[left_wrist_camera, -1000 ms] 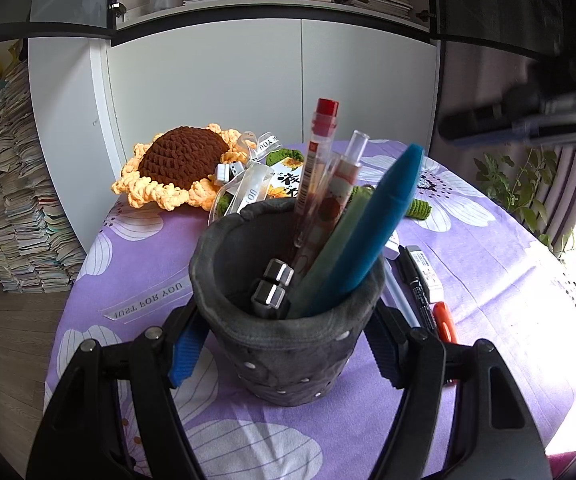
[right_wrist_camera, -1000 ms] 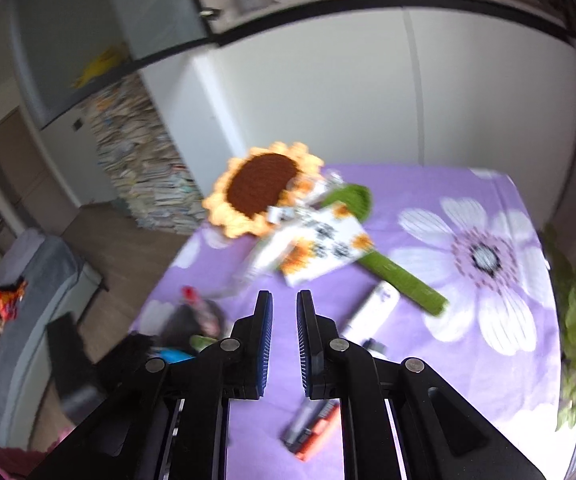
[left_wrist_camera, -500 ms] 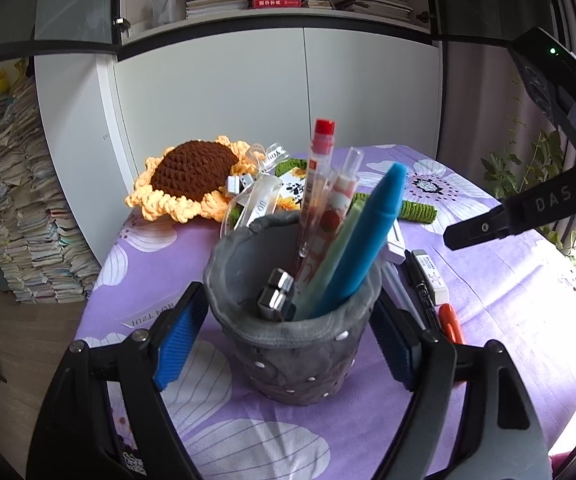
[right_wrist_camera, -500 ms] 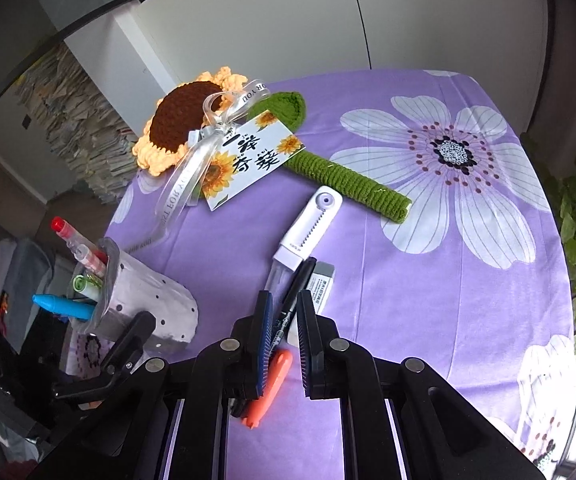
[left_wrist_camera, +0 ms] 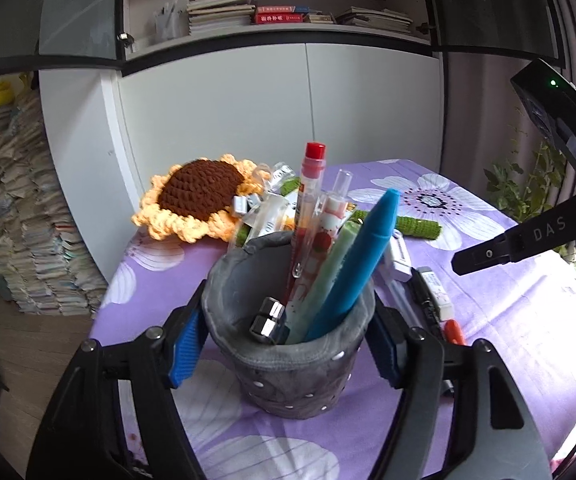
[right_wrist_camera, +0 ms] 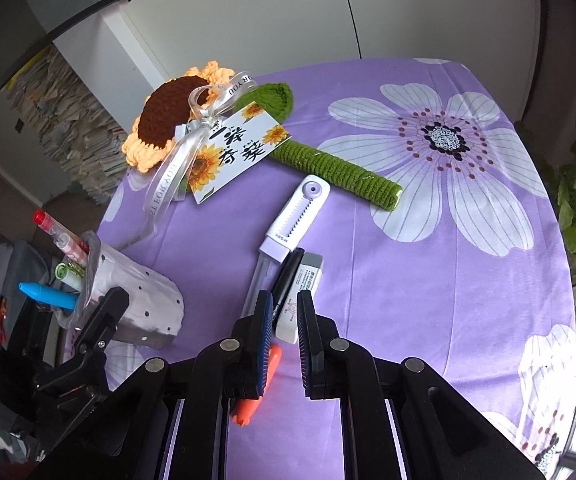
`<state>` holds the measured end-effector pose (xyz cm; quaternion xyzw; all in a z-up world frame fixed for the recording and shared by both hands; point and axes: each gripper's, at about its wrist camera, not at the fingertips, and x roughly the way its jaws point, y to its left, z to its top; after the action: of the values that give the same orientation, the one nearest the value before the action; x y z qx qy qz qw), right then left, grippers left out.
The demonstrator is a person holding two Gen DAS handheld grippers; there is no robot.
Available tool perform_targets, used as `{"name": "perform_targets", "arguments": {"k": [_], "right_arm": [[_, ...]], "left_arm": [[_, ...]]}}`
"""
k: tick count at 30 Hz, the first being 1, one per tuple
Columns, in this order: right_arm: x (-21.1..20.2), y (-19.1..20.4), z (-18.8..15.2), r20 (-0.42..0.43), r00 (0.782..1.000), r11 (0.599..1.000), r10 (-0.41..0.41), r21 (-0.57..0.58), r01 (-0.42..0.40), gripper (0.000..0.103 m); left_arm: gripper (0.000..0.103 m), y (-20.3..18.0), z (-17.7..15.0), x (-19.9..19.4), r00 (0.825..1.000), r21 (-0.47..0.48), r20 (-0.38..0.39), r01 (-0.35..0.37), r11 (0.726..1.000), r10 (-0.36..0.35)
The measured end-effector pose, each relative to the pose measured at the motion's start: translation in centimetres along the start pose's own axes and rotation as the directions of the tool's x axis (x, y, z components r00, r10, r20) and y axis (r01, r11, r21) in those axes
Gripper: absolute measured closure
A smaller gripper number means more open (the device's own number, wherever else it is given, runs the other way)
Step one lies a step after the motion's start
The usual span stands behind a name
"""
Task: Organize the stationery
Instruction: 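Move the right tool down to the clear gel pen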
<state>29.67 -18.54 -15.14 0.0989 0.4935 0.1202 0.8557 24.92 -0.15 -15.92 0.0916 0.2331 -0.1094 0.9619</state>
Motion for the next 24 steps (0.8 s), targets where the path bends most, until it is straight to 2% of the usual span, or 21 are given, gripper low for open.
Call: {"name": "perform_targets", "arguments": {"k": [3,8,12,18,24], "right_arm": [[0.3,0.3,0.1,-0.008,1.0,1.0,-0.001,-0.01,0.001,0.092],[1.6,1.7,0.6,-0.033,0.999,0.999,0.0,-0.046,-0.002,0.092],[2.8,2.8,1.1,-0.055,0.998,0.997,-0.007,-0.071,0.003,0.092],[4.4,3.6,1.5,-0.084,0.996,0.997,-0.03,-0.08,0.023,0.092],[6.1,3.7,1.7,-0.114,0.99,0.995,-0.084,-0.07,0.076,0.092]], "left_arm": [[0.035,0.5,0.0,-0.3,0.999,0.02,0.015,-0.042,0.999,0.041],[0.034,2.1,-0.4,0.2,0.998,-0.02,-0.011,-0.059,0.998,0.059],[0.034,2.9,-0.6,0.5,0.999,-0.054,-0.026,-0.047,0.997,0.046],[0.034,2.8,-0.9,0.4,0.999,-0.037,-0.009,-0.045,0.998,0.044],[0.034,3.3,-1.0,0.4,1.0,-0.055,-0.006,-0.027,0.998,0.027]]}}
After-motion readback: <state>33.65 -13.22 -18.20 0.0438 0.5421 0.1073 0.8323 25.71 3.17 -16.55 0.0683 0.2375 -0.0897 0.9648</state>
